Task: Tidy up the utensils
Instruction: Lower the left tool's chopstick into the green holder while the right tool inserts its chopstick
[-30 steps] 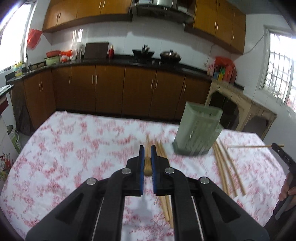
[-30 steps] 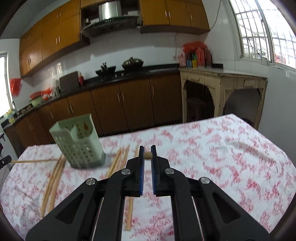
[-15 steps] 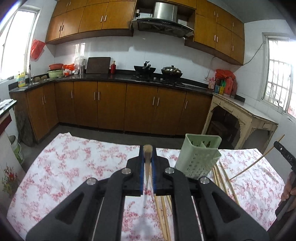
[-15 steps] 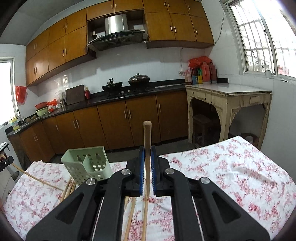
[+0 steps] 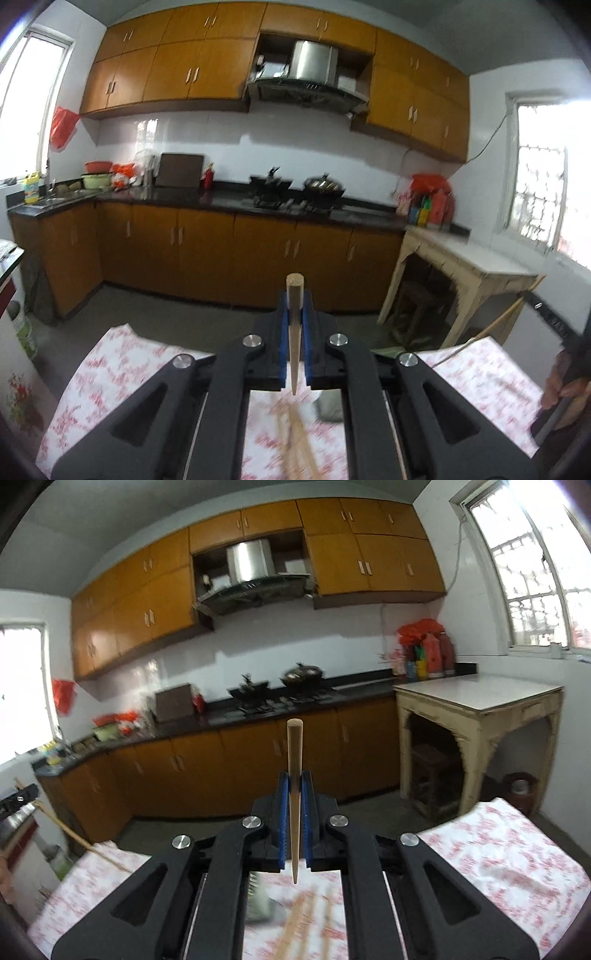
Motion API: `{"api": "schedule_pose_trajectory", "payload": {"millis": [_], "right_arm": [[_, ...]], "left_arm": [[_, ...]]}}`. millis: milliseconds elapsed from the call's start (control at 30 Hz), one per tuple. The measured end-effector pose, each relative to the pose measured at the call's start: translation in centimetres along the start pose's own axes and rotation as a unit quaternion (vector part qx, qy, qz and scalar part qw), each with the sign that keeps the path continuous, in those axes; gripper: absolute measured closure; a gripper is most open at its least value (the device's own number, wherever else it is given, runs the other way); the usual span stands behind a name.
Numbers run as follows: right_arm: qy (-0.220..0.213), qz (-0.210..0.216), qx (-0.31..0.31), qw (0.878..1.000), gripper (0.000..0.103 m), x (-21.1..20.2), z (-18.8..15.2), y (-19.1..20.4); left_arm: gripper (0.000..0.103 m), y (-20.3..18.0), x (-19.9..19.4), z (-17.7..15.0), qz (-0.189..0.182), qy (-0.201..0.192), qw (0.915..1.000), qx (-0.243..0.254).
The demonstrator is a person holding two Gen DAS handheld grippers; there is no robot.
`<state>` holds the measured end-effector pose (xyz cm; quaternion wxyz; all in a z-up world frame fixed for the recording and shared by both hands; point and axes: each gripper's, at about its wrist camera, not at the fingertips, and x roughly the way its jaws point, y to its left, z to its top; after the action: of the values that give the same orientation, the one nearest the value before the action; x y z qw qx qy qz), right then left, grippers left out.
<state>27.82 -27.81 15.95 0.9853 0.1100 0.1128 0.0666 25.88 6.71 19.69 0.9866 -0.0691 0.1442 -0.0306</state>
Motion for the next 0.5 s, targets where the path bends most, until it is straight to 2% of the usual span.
{"api": "schedule_pose_trajectory", "payload": {"millis": [67,233,500], "right_arm": [[-0.004,0.024,0.010,1.000,0.096,0.2,0.8,0.6],[-0.007,0.052,0.001,0.999,0.096,0.9,0.8,2.4],[0.031,0.066,-0.004,0.997,0.096,3.7,-1.0,3.3]], "left_arm": [[0.095,-1.1,-0.3,1.4,-0.012,-0.012,0.9999,0.002],[0.095,-4.5,-0.1,3.5,-0.035,-0.034,0.9987,0.014],[0.095,-6.9,3.9,1.9,-0.041,-0.012,0.9989,0.019]]}}
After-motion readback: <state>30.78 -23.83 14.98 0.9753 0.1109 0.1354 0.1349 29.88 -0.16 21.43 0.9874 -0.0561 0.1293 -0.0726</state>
